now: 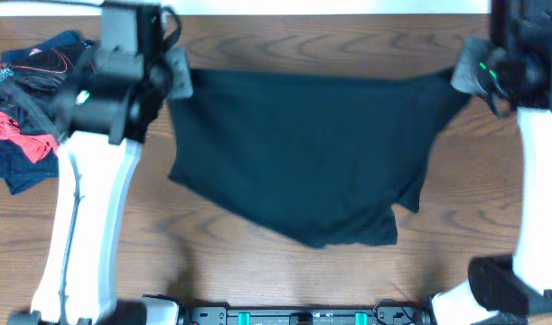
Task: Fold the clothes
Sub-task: 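Lay the stretched shirt flat on the table with both grippers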
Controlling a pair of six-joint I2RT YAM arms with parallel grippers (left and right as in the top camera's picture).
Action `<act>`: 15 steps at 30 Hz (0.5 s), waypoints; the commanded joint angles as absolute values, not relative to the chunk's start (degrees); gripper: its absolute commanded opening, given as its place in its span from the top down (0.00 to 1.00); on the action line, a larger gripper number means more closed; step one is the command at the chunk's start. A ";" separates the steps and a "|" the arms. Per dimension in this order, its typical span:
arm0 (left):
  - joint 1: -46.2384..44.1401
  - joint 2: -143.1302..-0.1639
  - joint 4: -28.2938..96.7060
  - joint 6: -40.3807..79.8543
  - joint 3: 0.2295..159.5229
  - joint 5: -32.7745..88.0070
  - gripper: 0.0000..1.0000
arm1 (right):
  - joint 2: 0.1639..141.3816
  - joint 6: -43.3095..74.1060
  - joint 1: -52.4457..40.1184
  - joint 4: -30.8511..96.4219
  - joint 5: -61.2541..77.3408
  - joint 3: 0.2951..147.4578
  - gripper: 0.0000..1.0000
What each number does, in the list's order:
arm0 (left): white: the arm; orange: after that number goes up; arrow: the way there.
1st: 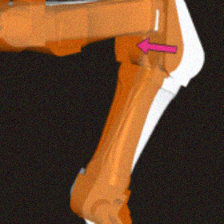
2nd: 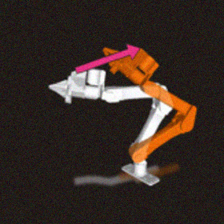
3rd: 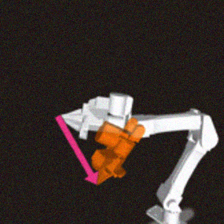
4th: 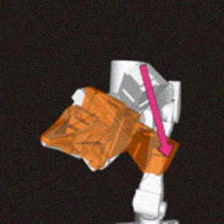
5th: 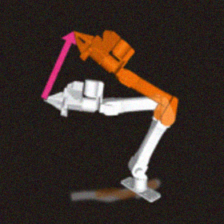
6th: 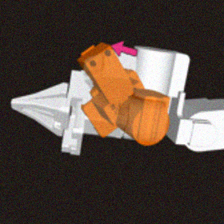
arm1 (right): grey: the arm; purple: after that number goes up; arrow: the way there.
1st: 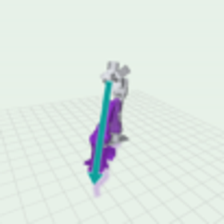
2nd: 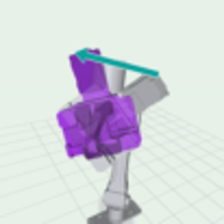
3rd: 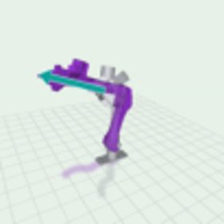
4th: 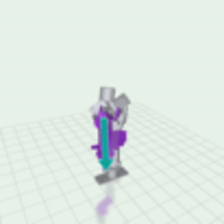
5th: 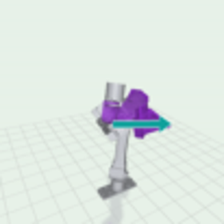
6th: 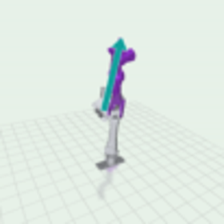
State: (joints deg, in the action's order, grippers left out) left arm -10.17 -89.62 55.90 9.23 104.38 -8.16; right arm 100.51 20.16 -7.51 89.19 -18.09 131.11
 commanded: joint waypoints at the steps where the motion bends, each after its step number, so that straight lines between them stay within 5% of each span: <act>1: -9.72 -92.12 52.66 8.95 104.81 -10.09 0.94 | 102.26 17.54 -6.50 86.08 -19.09 131.57 0.99; 15: -7.97 -107.20 43.92 7.33 104.79 -10.13 0.94 | 117.73 14.70 -4.54 74.72 -19.16 131.55 0.99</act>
State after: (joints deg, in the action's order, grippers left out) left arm -9.19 -104.01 45.08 8.49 104.38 -8.36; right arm 114.50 15.86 -5.19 75.18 -17.80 131.09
